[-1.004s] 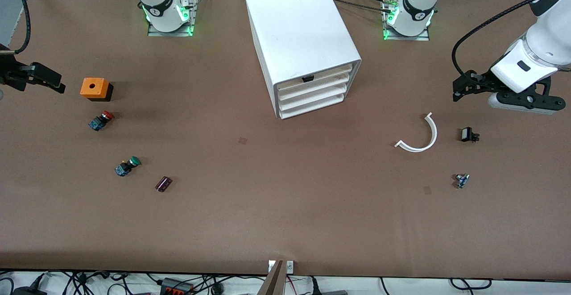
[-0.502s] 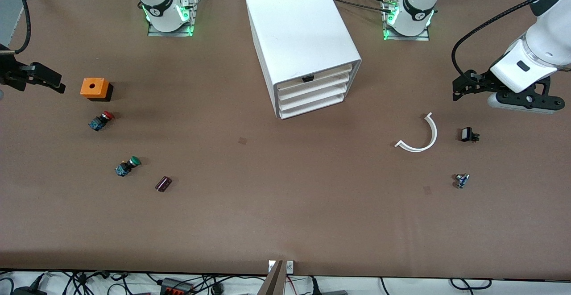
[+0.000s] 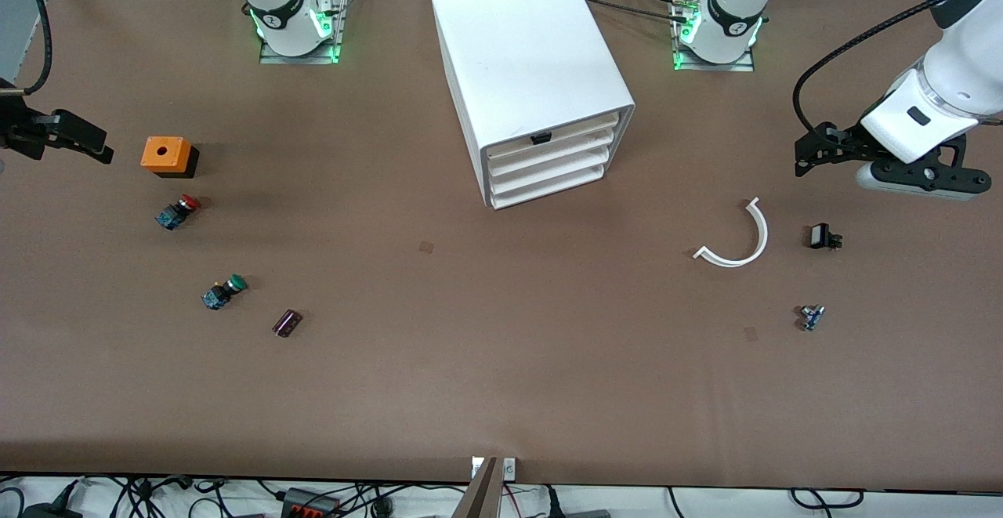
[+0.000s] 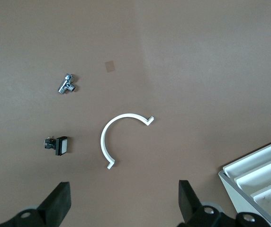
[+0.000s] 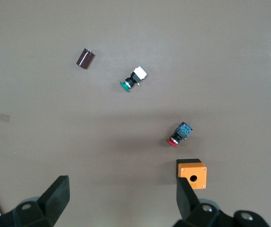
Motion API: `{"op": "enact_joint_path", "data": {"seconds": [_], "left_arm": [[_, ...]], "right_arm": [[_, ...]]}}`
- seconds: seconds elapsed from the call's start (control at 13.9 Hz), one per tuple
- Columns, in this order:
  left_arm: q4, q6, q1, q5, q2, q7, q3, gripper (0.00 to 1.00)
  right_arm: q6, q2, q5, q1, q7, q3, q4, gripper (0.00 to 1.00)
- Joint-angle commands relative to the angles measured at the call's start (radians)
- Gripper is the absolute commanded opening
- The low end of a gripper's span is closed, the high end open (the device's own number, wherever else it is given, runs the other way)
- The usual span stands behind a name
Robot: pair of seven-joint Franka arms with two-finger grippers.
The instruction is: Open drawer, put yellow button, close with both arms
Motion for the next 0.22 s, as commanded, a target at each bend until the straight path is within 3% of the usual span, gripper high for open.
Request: {"op": "enact_joint_path", "data": {"seconds": [0.0,0.14], "left_arm": [[-0.01,-0.013,0.003,0.016,-0.024,-0.007,-0.007,1.0],[-0.01,-0.013,0.003,0.015,-0.024,-0.007,-0.007,1.0]], "right_arm": [[-0.004,-0.023,-0.013,-0.016,-0.017,0.015,-0.022,1.0],[-0.004,-0.023,-0.013,-0.016,-0.017,0.015,-0.022,1.0]]}}
